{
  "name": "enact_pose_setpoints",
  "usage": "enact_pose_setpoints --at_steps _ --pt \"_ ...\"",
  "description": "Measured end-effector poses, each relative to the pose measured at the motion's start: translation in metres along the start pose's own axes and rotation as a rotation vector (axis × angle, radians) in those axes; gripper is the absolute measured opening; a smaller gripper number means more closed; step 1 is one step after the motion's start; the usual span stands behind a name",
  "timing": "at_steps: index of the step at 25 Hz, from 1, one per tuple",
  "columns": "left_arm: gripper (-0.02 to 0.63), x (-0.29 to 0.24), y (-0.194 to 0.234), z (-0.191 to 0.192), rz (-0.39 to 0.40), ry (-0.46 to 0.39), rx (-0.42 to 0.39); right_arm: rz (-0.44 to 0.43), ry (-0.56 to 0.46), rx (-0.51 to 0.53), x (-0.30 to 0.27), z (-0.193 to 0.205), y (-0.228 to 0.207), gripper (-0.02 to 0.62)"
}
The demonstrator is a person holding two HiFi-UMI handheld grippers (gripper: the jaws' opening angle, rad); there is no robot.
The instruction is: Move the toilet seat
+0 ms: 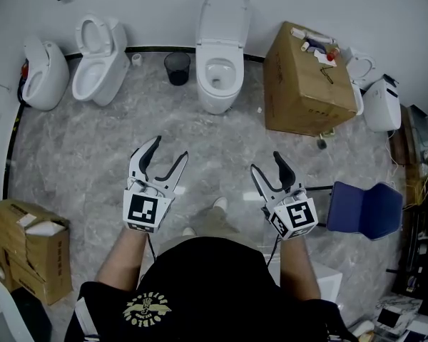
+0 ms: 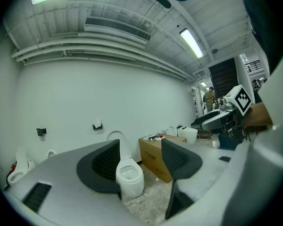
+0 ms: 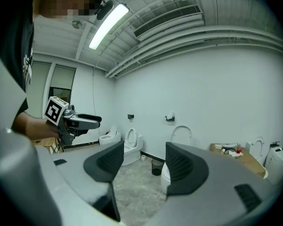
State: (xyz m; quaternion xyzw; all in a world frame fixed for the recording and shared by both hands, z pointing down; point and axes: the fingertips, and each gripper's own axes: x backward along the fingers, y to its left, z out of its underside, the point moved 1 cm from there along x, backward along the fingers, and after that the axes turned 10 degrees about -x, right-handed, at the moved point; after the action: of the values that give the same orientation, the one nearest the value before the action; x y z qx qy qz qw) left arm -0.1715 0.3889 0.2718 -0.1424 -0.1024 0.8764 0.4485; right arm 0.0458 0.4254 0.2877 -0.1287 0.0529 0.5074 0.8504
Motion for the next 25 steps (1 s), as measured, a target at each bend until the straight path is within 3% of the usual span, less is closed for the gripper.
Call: enact_pose_setpoints --at_steps 18,25 --pt "0.279 -0.112 0.004 -0.022 -0.014 0.015 -0.009 -0.036 0.016 0.017 -0.051 -0.028 -0.096 0.265" --pt "0.278 -0.147 0.0 -0.041 -0.056 0.026 -0.029 -0.104 0.006 0.018 -0.064 -0.041 -0.133 0.265"
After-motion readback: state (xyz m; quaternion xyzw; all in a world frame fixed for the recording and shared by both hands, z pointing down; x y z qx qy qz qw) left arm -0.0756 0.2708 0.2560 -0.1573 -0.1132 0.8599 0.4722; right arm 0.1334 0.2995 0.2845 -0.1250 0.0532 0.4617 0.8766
